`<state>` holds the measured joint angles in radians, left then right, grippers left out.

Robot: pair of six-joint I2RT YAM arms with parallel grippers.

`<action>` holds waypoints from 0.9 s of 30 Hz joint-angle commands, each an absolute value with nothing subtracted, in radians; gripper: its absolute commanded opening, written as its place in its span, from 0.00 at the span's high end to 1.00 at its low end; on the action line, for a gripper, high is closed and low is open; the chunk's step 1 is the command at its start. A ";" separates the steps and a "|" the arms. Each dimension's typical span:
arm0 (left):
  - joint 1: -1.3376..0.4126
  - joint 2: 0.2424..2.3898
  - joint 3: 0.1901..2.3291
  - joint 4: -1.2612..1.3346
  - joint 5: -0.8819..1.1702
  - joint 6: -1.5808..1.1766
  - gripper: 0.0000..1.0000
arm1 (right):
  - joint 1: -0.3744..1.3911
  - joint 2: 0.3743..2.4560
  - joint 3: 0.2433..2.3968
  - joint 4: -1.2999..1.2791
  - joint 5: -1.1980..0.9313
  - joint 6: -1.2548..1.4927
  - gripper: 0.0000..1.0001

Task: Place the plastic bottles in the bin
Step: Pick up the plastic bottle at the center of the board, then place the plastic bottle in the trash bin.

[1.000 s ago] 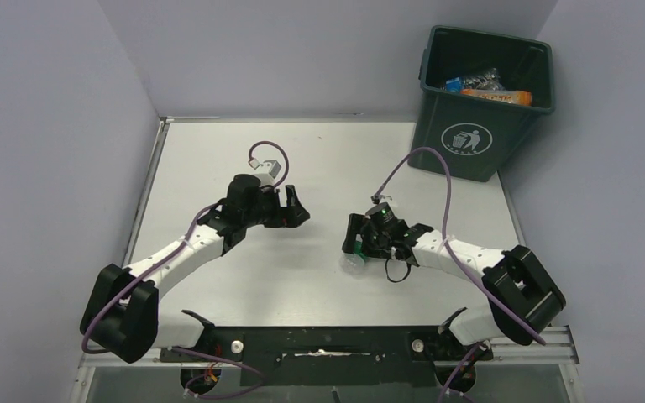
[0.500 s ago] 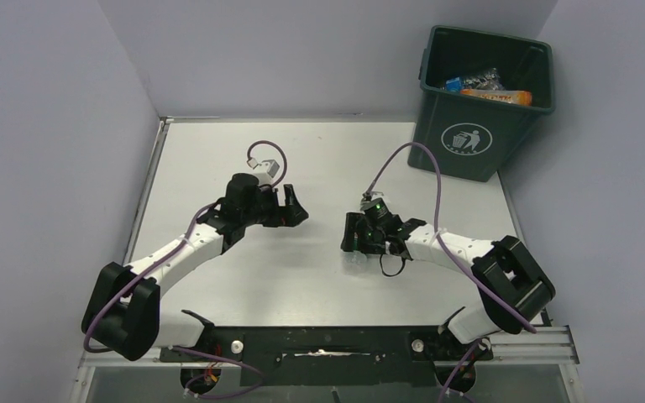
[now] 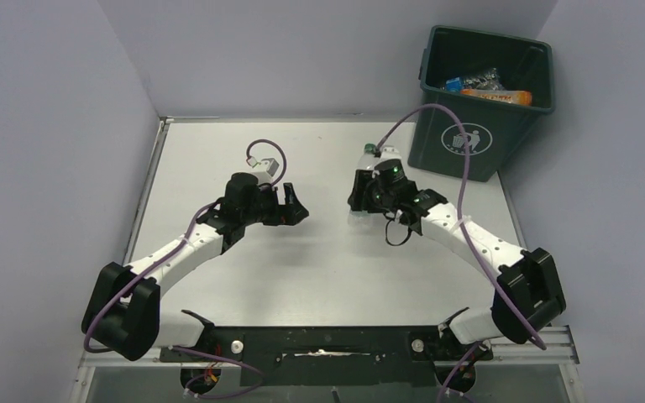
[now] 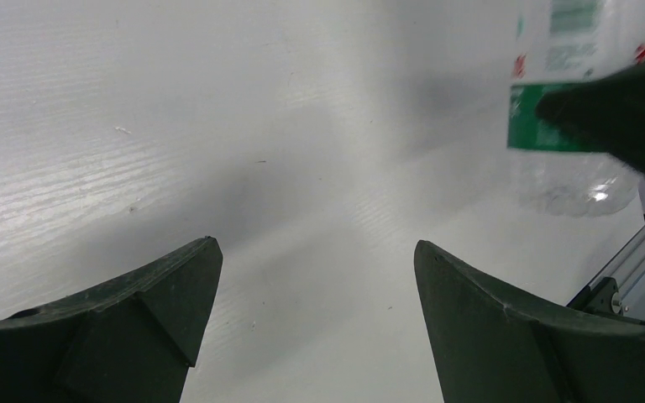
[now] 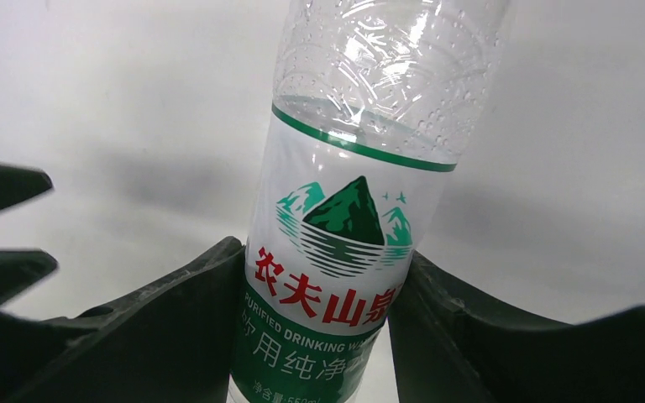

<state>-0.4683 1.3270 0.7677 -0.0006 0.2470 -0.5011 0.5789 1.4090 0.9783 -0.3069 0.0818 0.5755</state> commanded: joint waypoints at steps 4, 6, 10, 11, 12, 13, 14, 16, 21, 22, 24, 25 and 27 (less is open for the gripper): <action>-0.460 1.303 0.752 0.083 0.270 -0.510 0.14 | 0.436 1.382 1.321 -0.322 0.104 0.401 0.52; -0.459 1.301 0.749 0.087 0.272 -0.512 0.14 | 0.406 1.403 1.416 -0.324 0.110 0.379 0.52; -0.456 1.294 0.744 0.087 0.275 -0.515 0.14 | 0.330 1.450 1.577 -0.302 0.086 0.358 0.52; -0.456 1.291 0.745 0.086 0.275 -0.515 0.14 | 0.310 1.462 1.613 -0.290 0.073 0.358 0.52; -0.456 1.288 0.743 0.083 0.275 -0.515 0.14 | 0.282 1.476 1.644 -0.277 0.061 0.359 0.52; -0.456 1.284 0.743 0.080 0.273 -0.515 0.14 | 0.261 1.484 1.670 -0.262 0.050 0.360 0.52; -0.456 1.281 0.744 0.078 0.272 -0.515 0.14 | 0.242 1.493 1.695 -0.247 0.041 0.361 0.52; -0.454 1.273 0.742 0.074 0.272 -0.515 0.14 | 0.198 1.510 1.735 -0.210 0.012 0.365 0.52; -0.454 1.264 0.746 0.067 0.273 -0.518 0.14 | 0.087 1.576 1.823 -0.126 -0.058 0.381 0.52; -0.455 1.263 0.748 0.064 0.273 -0.518 0.14 | 0.060 1.589 1.828 -0.112 -0.082 0.397 0.52; -0.455 1.259 0.754 0.057 0.273 -0.518 0.14 | 0.018 1.612 1.841 -0.065 -0.116 0.418 0.52; -0.456 1.256 0.758 0.052 0.271 -0.518 0.14 | 0.003 1.624 1.844 -0.047 -0.126 0.421 0.52; -0.456 1.248 0.767 0.039 0.267 -0.516 0.14 | -0.026 1.651 1.856 -0.020 -0.144 0.424 0.52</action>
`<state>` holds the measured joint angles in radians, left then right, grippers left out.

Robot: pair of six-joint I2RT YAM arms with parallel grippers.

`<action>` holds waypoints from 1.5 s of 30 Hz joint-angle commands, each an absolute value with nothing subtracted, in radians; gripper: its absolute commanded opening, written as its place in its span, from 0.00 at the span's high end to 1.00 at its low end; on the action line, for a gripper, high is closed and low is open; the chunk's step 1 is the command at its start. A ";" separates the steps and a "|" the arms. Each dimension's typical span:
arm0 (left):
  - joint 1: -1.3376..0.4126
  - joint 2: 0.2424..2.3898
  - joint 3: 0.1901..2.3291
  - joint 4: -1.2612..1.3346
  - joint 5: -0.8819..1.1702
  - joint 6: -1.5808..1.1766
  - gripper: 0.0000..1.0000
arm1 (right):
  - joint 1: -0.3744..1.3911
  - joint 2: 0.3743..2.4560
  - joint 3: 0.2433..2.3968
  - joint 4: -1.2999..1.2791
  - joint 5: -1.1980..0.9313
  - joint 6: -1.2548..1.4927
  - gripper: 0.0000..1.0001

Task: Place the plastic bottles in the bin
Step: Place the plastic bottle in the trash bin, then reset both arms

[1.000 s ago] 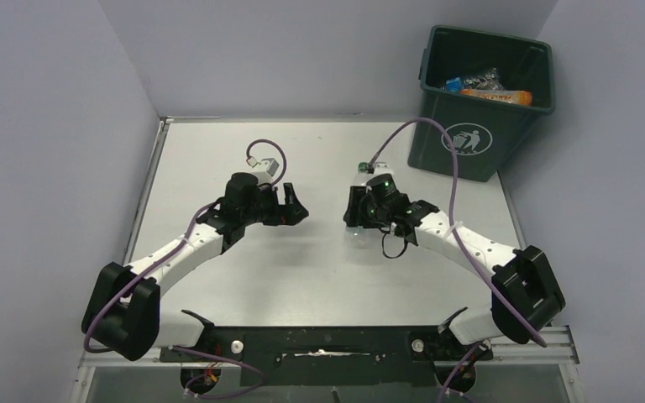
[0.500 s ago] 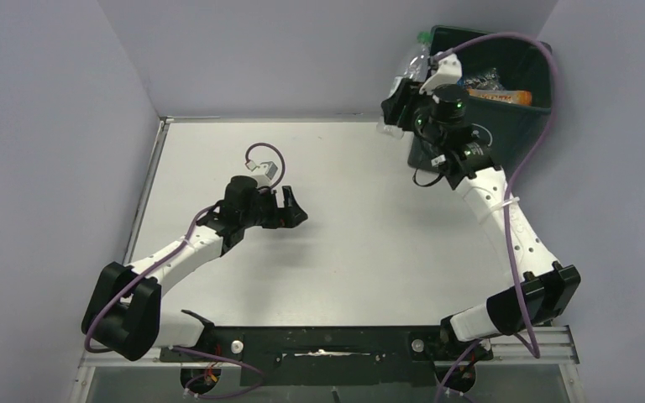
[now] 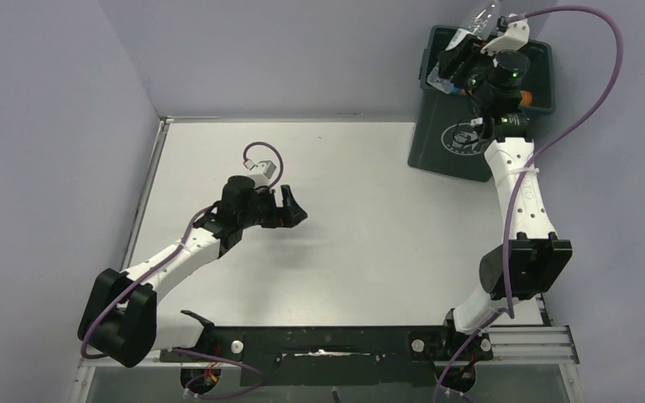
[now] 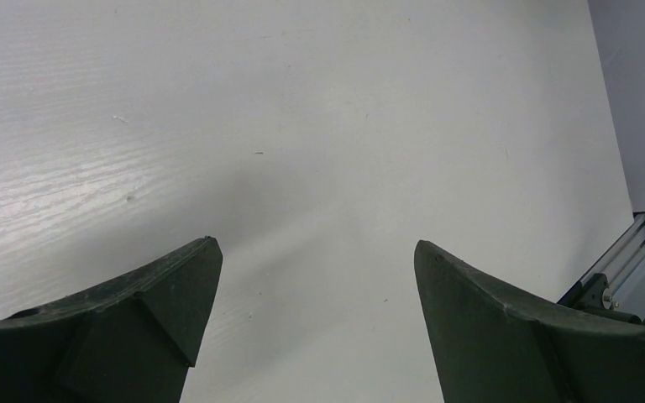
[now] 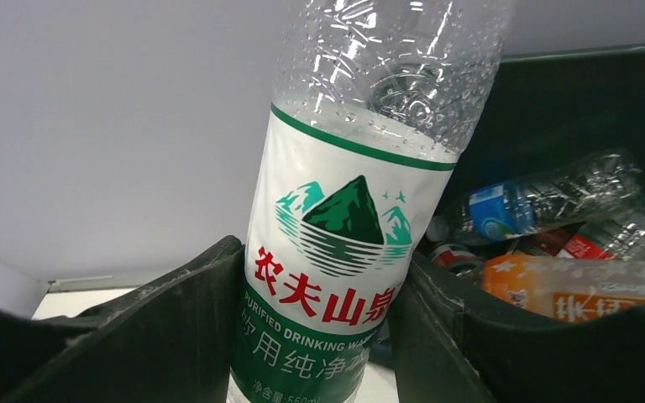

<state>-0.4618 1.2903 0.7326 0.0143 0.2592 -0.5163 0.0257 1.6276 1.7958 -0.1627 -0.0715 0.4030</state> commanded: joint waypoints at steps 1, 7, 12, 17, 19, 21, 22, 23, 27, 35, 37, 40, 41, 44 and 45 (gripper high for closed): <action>-0.456 1.244 0.771 0.035 0.264 -0.514 0.14 | -0.041 1.666 1.865 -0.012 -0.155 0.425 0.51; -0.456 1.236 0.795 0.002 0.251 -0.508 0.14 | -0.115 1.798 1.973 -0.007 -0.232 0.426 0.46; -0.456 1.225 0.817 -0.027 0.233 -0.497 0.14 | -0.148 1.868 2.125 -0.152 -0.286 0.391 0.10; -0.453 1.212 0.847 -0.063 0.206 -0.478 0.14 | -0.148 1.749 1.987 -0.136 -0.257 0.361 0.01; -0.451 1.204 0.860 -0.078 0.187 -0.471 0.14 | -0.147 1.697 1.941 -0.154 -0.251 0.347 0.02; -0.448 1.191 0.869 -0.090 0.172 -0.464 0.14 | -0.147 1.628 1.866 -0.151 -0.258 0.338 0.02; -0.447 1.185 0.874 -0.096 0.163 -0.460 0.14 | -0.146 1.590 1.815 -0.144 -0.260 0.333 0.02; -0.446 1.178 0.878 -0.103 0.152 -0.456 0.14 | -0.146 1.542 1.754 -0.128 -0.263 0.330 0.02; -0.436 1.139 0.890 -0.128 0.115 -0.434 0.14 | -0.139 1.358 1.523 -0.077 -0.269 0.325 0.02; -0.428 1.019 0.809 -0.096 -0.047 -0.426 0.14 | -0.130 1.011 1.100 -0.107 -0.211 0.279 0.02; -0.424 1.017 0.782 -0.083 -0.099 -0.416 0.14 | -0.130 0.929 0.975 -0.087 -0.173 0.253 0.02; -0.418 1.014 0.724 -0.033 -0.190 -0.401 0.14 | -0.131 0.814 0.772 -0.021 -0.085 0.243 0.02; -0.414 1.009 0.702 -0.007 -0.222 -0.397 0.14 | -0.132 0.785 0.709 0.005 -0.058 0.244 0.02; -0.397 0.995 0.627 0.085 -0.301 -0.377 0.14 | -0.131 0.731 0.562 0.091 0.009 0.246 0.02; -0.389 0.990 0.606 0.114 -0.322 -0.370 0.14 | -0.131 0.726 0.521 0.114 0.032 0.251 0.02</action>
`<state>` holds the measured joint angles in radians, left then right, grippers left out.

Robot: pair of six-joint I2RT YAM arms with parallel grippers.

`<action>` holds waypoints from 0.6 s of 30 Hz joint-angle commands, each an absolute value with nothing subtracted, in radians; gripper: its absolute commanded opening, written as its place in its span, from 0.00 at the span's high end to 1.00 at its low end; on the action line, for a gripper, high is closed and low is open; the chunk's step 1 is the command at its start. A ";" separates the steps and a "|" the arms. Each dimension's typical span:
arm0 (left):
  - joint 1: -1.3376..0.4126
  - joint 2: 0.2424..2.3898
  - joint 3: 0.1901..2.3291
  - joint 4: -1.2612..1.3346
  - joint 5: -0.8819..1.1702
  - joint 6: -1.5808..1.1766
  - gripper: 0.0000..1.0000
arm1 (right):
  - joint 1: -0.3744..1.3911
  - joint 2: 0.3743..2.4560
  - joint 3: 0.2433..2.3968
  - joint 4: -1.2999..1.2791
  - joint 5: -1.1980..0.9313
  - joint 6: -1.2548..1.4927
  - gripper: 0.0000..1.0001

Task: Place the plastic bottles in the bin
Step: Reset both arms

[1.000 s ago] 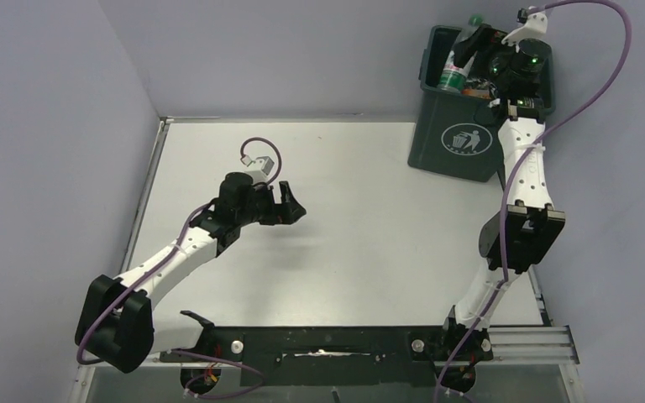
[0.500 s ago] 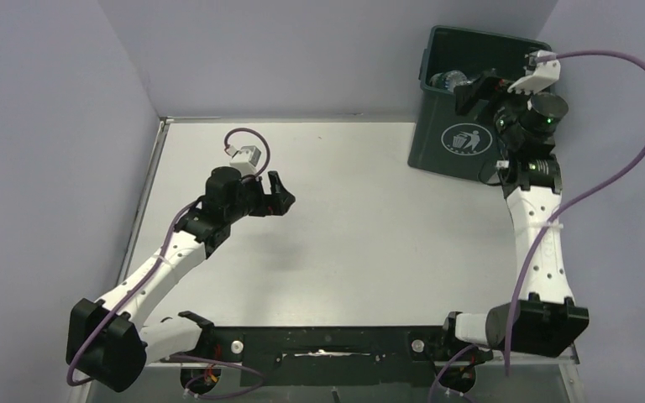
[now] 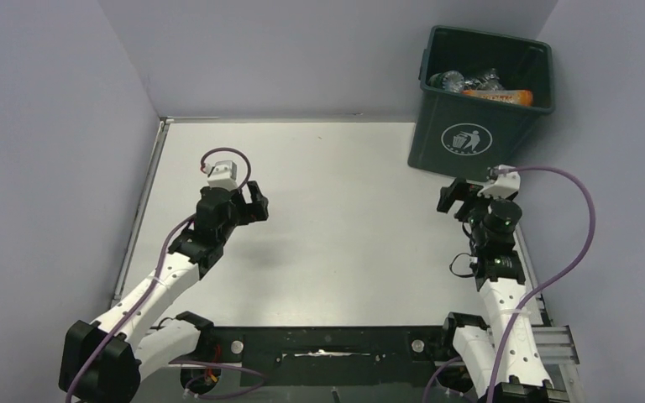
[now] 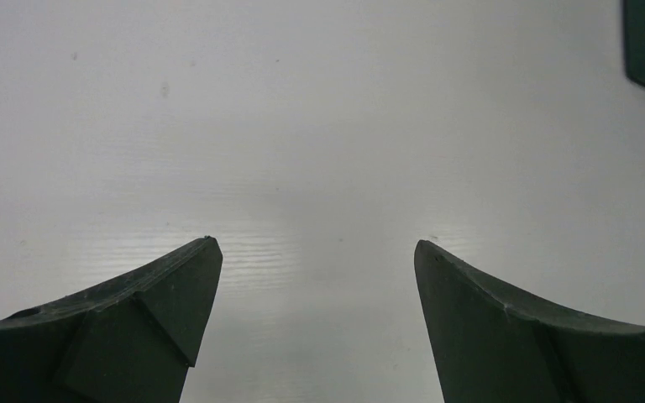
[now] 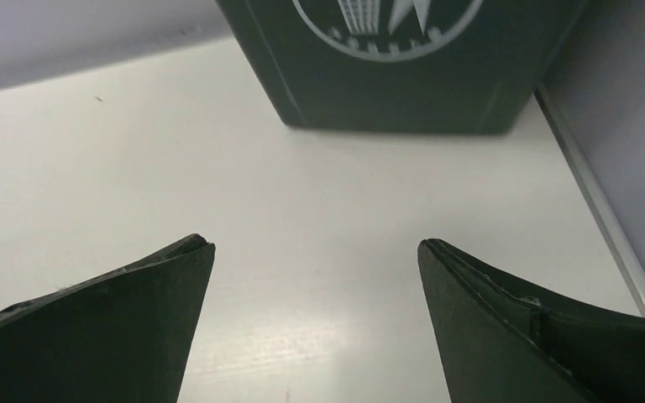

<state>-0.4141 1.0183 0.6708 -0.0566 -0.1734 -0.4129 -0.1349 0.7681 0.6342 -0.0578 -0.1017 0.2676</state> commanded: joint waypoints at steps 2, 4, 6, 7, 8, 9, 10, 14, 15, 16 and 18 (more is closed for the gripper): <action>-0.367 0.990 0.571 0.172 -0.355 -0.355 0.14 | -0.131 0.725 0.458 0.153 0.076 0.264 0.02; -0.339 0.998 0.541 0.205 -0.390 -0.351 0.14 | -0.131 0.737 0.396 0.217 0.108 0.272 0.02; -0.325 1.000 0.491 0.246 -0.468 -0.369 0.14 | -0.131 0.758 0.321 0.293 0.152 0.280 0.02; -0.321 0.997 0.451 0.300 -0.497 -0.364 0.14 | -0.131 0.777 0.289 0.344 0.168 0.284 0.02; -0.315 0.997 0.414 0.353 -0.518 -0.354 0.14 | -0.130 0.799 0.258 0.402 0.181 0.287 0.02; -0.309 1.000 0.382 0.400 -0.538 -0.343 0.14 | -0.131 0.827 0.232 0.462 0.196 0.288 0.02; -0.303 1.008 0.355 0.437 -0.554 -0.326 0.14 | -0.130 0.857 0.211 0.517 0.211 0.284 0.02; -0.271 1.073 0.323 0.511 -0.598 -0.240 0.14 | -0.129 0.989 0.160 0.736 0.296 0.255 0.02; -0.259 1.099 0.330 0.511 -0.595 -0.223 0.14 | -0.125 1.021 0.157 0.773 0.330 0.250 0.02; -0.246 1.113 0.324 0.541 -0.600 -0.202 0.14 | -0.119 1.049 0.153 0.810 0.352 0.245 0.02; -0.207 1.158 0.300 0.603 -0.549 -0.180 0.14 | -0.105 1.114 0.144 0.904 0.387 0.224 0.02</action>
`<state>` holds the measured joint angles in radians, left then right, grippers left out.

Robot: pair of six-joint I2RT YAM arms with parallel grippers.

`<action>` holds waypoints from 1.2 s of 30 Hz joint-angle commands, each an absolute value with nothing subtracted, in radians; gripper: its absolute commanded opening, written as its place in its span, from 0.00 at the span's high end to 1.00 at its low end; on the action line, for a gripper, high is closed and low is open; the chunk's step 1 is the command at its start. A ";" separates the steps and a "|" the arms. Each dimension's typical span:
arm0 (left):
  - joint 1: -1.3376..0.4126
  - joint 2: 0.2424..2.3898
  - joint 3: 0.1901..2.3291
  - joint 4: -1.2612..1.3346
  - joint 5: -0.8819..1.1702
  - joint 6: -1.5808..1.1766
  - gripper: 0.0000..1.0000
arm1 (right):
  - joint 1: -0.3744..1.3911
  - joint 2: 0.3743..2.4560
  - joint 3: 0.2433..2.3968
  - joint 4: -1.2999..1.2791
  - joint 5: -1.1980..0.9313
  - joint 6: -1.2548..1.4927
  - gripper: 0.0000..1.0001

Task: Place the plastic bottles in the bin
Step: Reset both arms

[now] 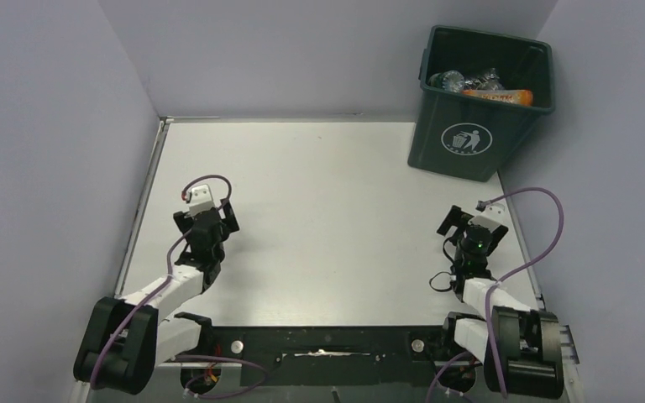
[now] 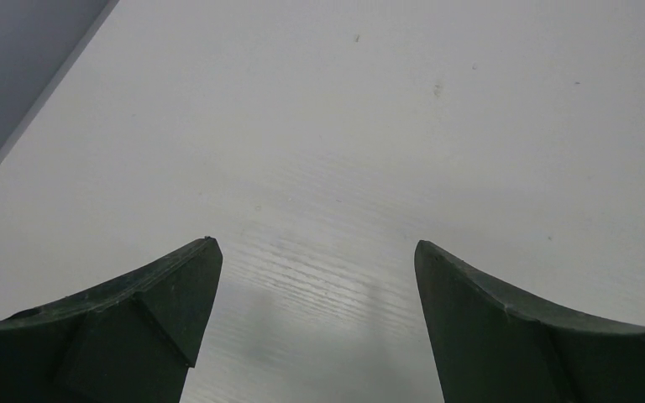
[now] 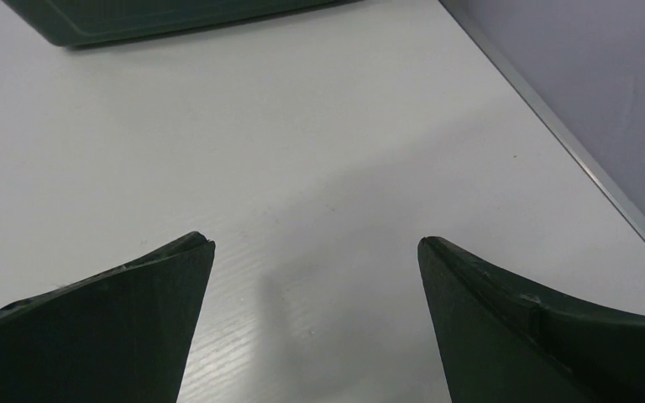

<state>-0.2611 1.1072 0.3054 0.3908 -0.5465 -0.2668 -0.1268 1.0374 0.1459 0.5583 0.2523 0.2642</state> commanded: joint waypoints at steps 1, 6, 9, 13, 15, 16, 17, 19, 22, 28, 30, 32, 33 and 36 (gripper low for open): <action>-0.187 1.177 0.283 0.645 -0.513 -0.174 0.14 | -0.096 1.151 0.144 0.940 0.403 0.212 0.02; -0.133 1.260 0.214 0.837 -0.434 -0.119 0.14 | -0.060 1.279 0.156 1.053 0.493 0.166 0.02; -0.091 1.309 0.240 0.868 -0.372 -0.124 0.14 | -0.048 1.342 0.167 1.122 0.541 0.134 0.02; 0.006 1.362 0.258 0.912 -0.235 -0.161 0.14 | -0.049 1.444 0.183 1.231 0.554 0.108 0.02; 0.053 1.378 0.251 0.951 -0.165 -0.175 0.14 | -0.045 1.447 0.206 1.163 0.545 0.115 0.02; 0.072 1.386 0.244 0.982 -0.129 -0.176 0.14 | -0.046 1.456 0.202 1.192 0.538 0.101 0.02; 0.088 1.397 0.235 1.016 -0.103 -0.175 0.14 | -0.045 1.455 0.203 1.189 0.522 0.096 0.02; 0.116 1.415 0.236 1.049 -0.057 -0.178 0.14 | -0.049 1.467 0.204 1.192 0.453 0.078 0.02; 0.146 1.458 0.238 1.100 -0.001 -0.171 0.14 | -0.051 1.479 0.198 1.218 0.405 0.064 0.02; 0.120 1.576 0.187 1.304 0.028 -0.124 0.14 | -0.063 1.535 0.194 1.272 0.303 0.029 0.02; 0.109 1.602 0.203 1.311 0.089 -0.082 0.14 | -0.070 1.531 0.203 1.247 0.292 0.036 0.02; 0.104 1.599 0.211 1.277 0.097 -0.074 0.14 | -0.075 1.538 0.209 1.250 0.284 0.034 0.02; 0.104 1.609 0.213 1.293 0.094 -0.075 0.14 | -0.080 1.534 0.215 1.232 0.280 0.041 0.02; 0.099 1.603 0.216 1.279 0.083 -0.072 0.14 | -0.085 1.534 0.216 1.229 0.270 0.042 0.02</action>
<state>0.1051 1.6028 0.1822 1.1793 0.0578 -0.1062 -0.0734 1.5398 0.1848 1.1725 0.2993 0.0517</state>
